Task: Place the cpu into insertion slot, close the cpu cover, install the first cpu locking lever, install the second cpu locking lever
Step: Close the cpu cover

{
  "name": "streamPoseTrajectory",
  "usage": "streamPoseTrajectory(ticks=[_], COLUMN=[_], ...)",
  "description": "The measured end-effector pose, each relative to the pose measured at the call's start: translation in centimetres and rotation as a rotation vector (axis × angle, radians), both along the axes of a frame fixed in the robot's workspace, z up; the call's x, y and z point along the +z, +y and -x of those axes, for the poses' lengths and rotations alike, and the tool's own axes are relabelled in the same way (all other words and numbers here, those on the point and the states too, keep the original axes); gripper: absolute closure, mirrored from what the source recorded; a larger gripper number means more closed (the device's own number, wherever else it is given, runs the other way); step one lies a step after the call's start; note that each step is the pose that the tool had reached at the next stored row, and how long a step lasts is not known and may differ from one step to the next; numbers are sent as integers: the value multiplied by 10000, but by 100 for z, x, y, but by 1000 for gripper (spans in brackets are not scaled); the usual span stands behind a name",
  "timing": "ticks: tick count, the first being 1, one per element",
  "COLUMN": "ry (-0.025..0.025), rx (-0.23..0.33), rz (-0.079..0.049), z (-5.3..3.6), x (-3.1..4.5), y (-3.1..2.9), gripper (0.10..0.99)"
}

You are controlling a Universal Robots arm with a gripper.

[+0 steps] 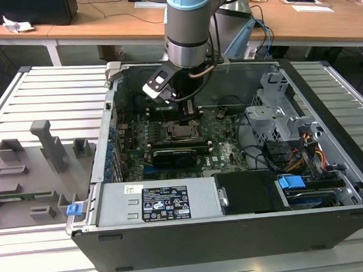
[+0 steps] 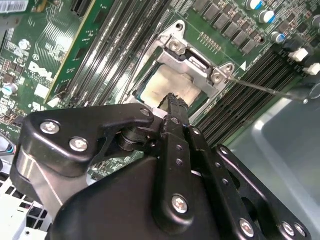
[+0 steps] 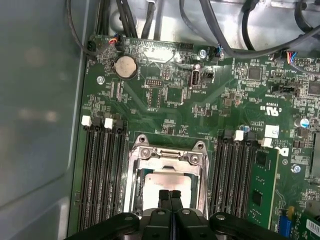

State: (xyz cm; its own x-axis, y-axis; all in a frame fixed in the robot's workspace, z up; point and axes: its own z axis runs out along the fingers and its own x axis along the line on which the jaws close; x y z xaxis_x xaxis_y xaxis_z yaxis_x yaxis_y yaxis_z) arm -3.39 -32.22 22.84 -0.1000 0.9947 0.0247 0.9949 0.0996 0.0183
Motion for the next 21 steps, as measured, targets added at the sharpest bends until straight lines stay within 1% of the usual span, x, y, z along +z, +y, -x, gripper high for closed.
streamPoseTrajectory(ticks=[9,15,21], ry=[0,-1,0], rx=[0,0,-1], rz=[-1,-6,-5], z=[49,119,178], x=[-20,-59,-119], y=[0,0,0], gripper=[980,980,980])
